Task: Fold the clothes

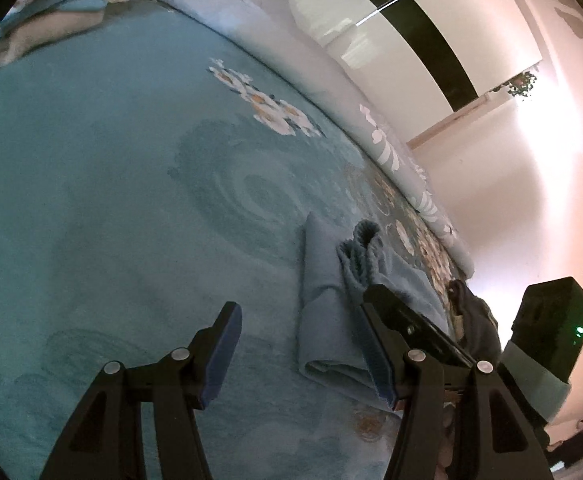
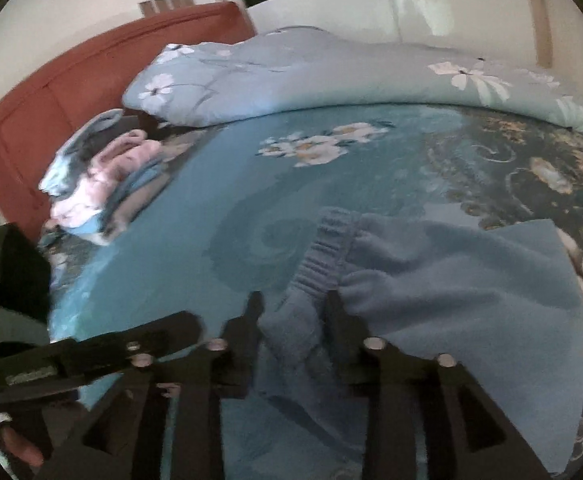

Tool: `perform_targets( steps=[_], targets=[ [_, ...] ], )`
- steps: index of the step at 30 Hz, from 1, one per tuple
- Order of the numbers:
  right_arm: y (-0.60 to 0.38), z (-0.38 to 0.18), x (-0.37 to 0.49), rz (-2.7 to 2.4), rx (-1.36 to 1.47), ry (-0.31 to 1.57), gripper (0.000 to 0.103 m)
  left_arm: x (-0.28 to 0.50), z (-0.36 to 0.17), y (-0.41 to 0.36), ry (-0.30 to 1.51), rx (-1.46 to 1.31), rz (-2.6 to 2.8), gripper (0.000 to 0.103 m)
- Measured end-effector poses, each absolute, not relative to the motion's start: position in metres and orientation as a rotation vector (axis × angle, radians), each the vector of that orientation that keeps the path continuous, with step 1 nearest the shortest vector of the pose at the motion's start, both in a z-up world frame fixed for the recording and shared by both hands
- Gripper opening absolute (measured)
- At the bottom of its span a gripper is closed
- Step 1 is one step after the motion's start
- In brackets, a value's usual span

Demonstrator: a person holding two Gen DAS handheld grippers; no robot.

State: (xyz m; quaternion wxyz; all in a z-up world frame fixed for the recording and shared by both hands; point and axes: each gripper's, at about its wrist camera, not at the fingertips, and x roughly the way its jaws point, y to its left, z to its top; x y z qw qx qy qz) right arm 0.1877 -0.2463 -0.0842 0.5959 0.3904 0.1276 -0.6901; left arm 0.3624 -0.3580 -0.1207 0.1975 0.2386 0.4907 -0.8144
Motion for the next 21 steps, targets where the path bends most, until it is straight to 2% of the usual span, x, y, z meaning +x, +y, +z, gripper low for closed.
perform_targets(
  steps=[1, 6, 10, 15, 18, 19, 20, 21],
  targets=[
    [-0.241, -0.082, 0.185, -1.59, 0.905, 0.285, 0.048, 0.362, -0.119, -0.357, 1.382, 0.663, -2.29, 0.064],
    [-0.21, -0.072, 0.166, -1.572, 0.902, 0.209, 0.05, 0.353, -0.111, -0.351, 1.386, 0.668, -2.366, 0.064],
    [-0.166, -0.061, 0.128, -1.711, 0.927, 0.101, 0.056, 0.333, -0.109, -0.343, 1.406, 0.705, -2.434, 0.067],
    [-0.122, -0.067, 0.091, -1.872, 1.001, 0.04, 0.056, 0.3, -0.112, -0.33, 1.361, 0.782, -2.451, 0.067],
    [-0.11, -0.077, 0.083, -1.882, 1.057, -0.002, 0.056, 0.296, -0.107, -0.328, 1.315, 0.77, -2.453, 0.063],
    [-0.107, -0.08, 0.081, -1.885, 1.069, -0.009, 0.056, 0.293, -0.105, -0.327, 1.295, 0.776, -2.455, 0.049],
    [-0.104, -0.082, 0.08, -1.888, 1.081, -0.015, 0.056, 0.289, -0.105, -0.327, 1.26, 0.81, -2.437, 0.031],
    [-0.103, -0.084, 0.078, -1.882, 1.093, -0.027, 0.056, 0.285, -0.106, -0.327, 1.224, 0.848, -2.417, 0.024]
  ],
)
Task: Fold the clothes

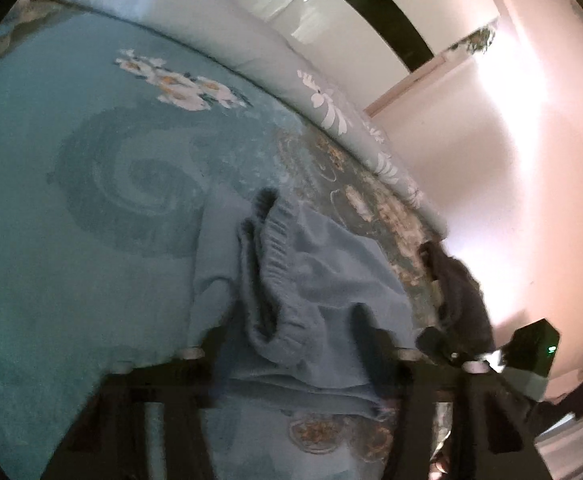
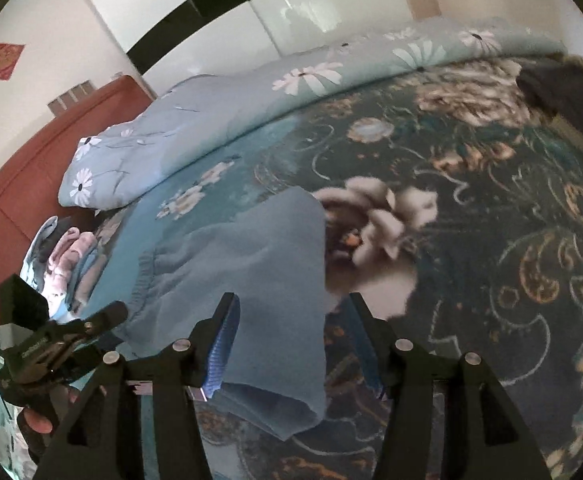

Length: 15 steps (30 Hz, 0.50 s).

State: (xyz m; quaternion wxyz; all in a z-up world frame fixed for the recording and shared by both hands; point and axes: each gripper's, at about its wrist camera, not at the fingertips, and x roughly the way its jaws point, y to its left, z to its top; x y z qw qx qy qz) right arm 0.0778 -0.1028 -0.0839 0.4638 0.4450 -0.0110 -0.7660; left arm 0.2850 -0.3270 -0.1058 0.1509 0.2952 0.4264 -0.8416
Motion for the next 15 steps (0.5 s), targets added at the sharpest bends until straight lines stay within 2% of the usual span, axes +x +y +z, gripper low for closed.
perform_targets(
  steps=[3, 6, 9, 12, 15],
  targets=[
    [-0.103, -0.086, 0.074, -1.868, 1.116, -0.058, 0.056, 0.292, -0.104, -0.331, 1.25, 0.78, -2.422, 0.02],
    [-0.101, -0.082, 0.075, -1.873, 1.091, -0.074, 0.056, 0.309, -0.095, -0.333, 1.195, 0.691, -2.435, 0.02],
    [-0.103, -0.087, 0.071, -1.877, 1.11, -0.058, 0.056, 0.317, -0.11, -0.343, 1.234, 0.719, -2.387, 0.02],
    [-0.107, -0.093, 0.069, -1.87, 1.138, -0.047, 0.056, 0.32, -0.131, -0.35, 1.306, 0.756, -2.347, 0.023],
    [-0.117, -0.088, 0.072, -1.846, 1.117, -0.03, 0.056, 0.324, -0.119, -0.351, 1.292, 0.758, -2.374, 0.027]
  ],
)
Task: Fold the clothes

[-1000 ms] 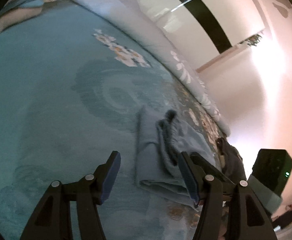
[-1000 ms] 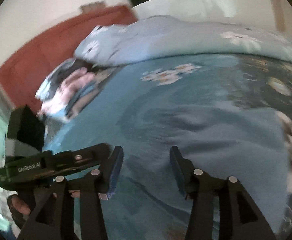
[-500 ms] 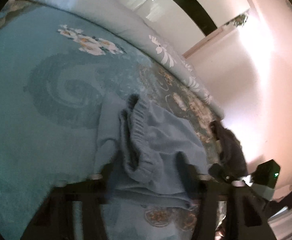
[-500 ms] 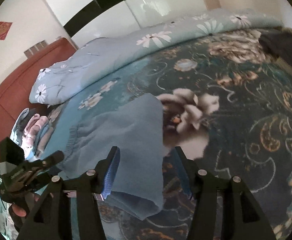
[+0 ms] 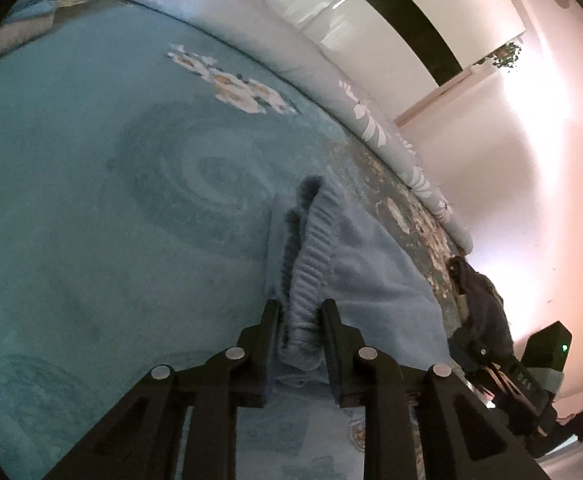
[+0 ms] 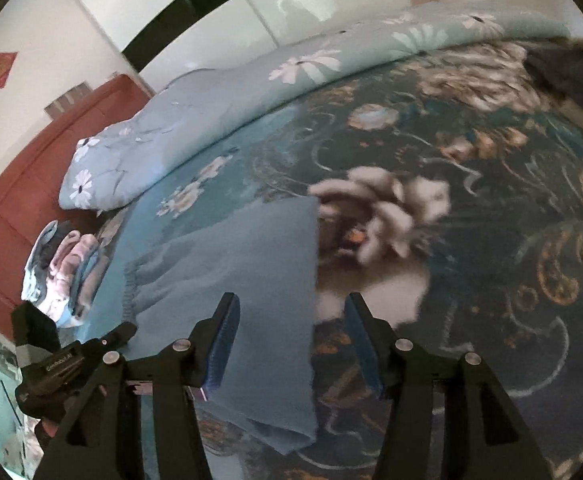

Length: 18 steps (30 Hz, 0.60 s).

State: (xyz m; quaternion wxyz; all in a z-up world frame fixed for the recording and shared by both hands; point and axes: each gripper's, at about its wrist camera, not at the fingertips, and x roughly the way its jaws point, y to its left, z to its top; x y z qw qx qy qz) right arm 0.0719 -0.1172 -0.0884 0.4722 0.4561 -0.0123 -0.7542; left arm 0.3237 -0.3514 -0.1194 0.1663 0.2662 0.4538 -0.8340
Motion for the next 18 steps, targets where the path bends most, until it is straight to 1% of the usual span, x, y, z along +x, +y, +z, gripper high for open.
perform_targets(
  steps=[3, 4, 5, 9, 14, 16, 18],
  targets=[
    [-0.134, -0.073, 0.078, -1.833, 1.036, 0.04, 0.056, 0.325, -0.085, -0.35, 1.131, 0.71, -2.417, 0.04],
    [-0.141, -0.068, 0.079, -1.827, 1.011, 0.065, 0.056, 0.321, -0.074, -0.349, 1.079, 0.701, -2.441, 0.05],
    [-0.149, -0.066, 0.081, -1.818, 1.004, 0.093, 0.056, 0.31, -0.068, -0.349, 1.042, 0.717, -2.473, 0.056],
    [-0.192, -0.066, 0.092, -1.764, 0.998, 0.209, 0.056, 0.262, -0.047, -0.348, 0.896, 0.794, -2.598, 0.058],
    [-0.204, -0.083, 0.093, -1.749, 1.037, 0.262, 0.056, 0.24, -0.087, -0.355, 0.953, 0.966, -2.536, 0.058],
    [-0.202, -0.098, 0.091, -1.739, 1.078, 0.275, 0.056, 0.238, -0.105, -0.358, 0.984, 0.985, -2.511, 0.058],
    [-0.201, -0.108, 0.09, -1.736, 1.093, 0.275, 0.056, 0.241, -0.106, -0.353, 0.987, 0.973, -2.512, 0.058]
  ],
)
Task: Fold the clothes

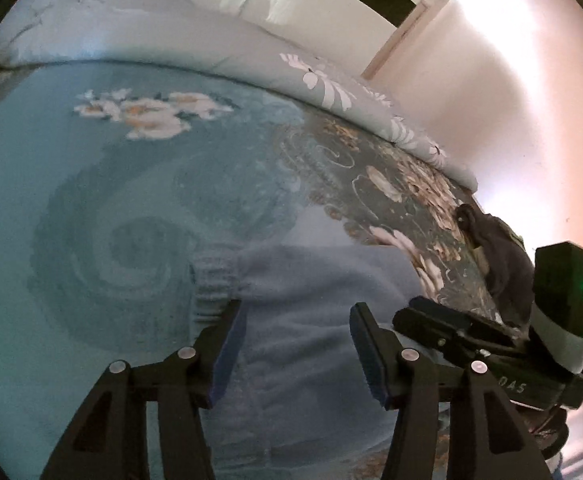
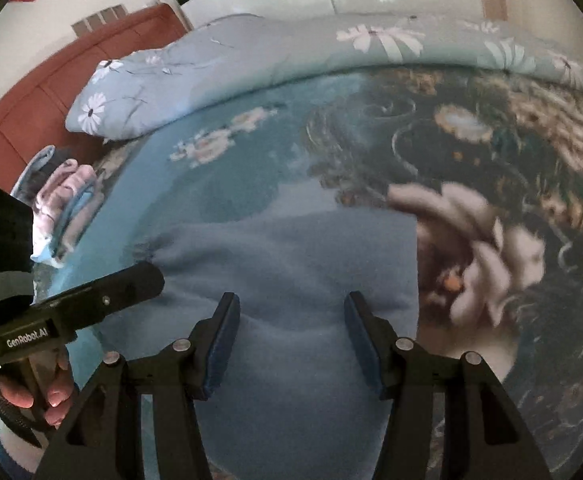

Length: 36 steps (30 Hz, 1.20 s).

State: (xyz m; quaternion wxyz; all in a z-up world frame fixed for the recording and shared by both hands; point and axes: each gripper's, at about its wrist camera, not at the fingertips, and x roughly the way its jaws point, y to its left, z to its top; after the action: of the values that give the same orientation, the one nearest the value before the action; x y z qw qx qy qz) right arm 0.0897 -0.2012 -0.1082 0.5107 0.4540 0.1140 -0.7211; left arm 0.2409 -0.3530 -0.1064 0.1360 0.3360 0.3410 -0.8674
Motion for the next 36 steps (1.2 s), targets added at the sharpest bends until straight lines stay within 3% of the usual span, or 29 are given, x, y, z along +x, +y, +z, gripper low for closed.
perform_targets(
  steps=[6, 11, 20, 23, 32, 36],
  targets=[
    [-0.187, -0.092, 0.094, -1.757, 1.058, 0.24, 0.056, 0.265, -0.081, -0.351, 1.004, 0.875, -2.539, 0.058],
    [-0.148, -0.083, 0.085, -1.797, 1.057, 0.114, 0.061, 0.298, -0.089, -0.359, 1.035, 0.805, -2.433, 0.071],
    [-0.103, -0.136, 0.044, -1.645, 1.314, -0.357, 0.061, 0.302, -0.142, -0.373, 1.467, 0.884, -2.353, 0.071],
    [-0.114, -0.138, 0.041, -1.581, 1.321, -0.373, 0.061, 0.295, -0.149, -0.375, 1.594, 0.898, -2.369, 0.071],
    [-0.149, -0.141, 0.04, -1.488, 1.326, -0.356, 0.067, 0.283, -0.156, -0.389, 1.72, 0.89, -2.356, 0.07],
    [-0.143, -0.142, 0.038, -1.471, 1.327, -0.38, 0.061, 0.29, -0.157, -0.387, 1.73, 0.841, -2.373, 0.067]
  ],
)
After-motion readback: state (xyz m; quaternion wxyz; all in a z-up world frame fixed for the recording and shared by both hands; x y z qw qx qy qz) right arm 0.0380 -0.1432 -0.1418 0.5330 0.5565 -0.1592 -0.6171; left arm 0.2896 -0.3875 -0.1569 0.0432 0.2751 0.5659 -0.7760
